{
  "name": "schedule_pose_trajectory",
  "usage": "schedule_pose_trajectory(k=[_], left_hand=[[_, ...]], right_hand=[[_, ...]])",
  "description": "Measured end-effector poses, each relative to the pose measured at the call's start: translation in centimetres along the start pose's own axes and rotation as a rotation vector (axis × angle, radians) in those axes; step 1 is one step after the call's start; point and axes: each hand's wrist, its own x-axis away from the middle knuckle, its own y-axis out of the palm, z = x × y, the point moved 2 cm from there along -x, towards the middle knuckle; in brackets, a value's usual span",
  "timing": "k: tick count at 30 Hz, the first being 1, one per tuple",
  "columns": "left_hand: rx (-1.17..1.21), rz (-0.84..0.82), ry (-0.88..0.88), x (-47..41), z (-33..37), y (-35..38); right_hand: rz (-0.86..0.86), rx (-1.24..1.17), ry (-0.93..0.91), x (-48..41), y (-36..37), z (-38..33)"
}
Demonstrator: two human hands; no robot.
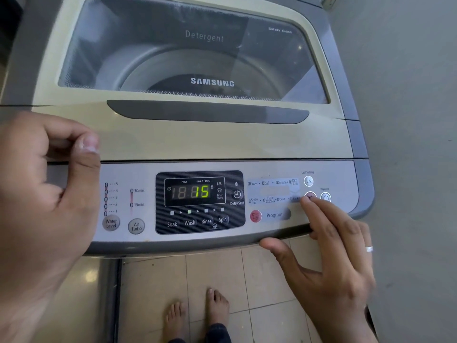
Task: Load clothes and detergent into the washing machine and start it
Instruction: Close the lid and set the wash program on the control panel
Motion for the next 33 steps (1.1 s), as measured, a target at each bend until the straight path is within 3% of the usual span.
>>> schedule_pose_trajectory(k=[33], left_hand=[[-0.058, 0.076, 0.067, 0.8, 2.6, -0.4]], right_hand=[[0.027, 0.074, -0.031, 0.0, 0.3, -0.2]])
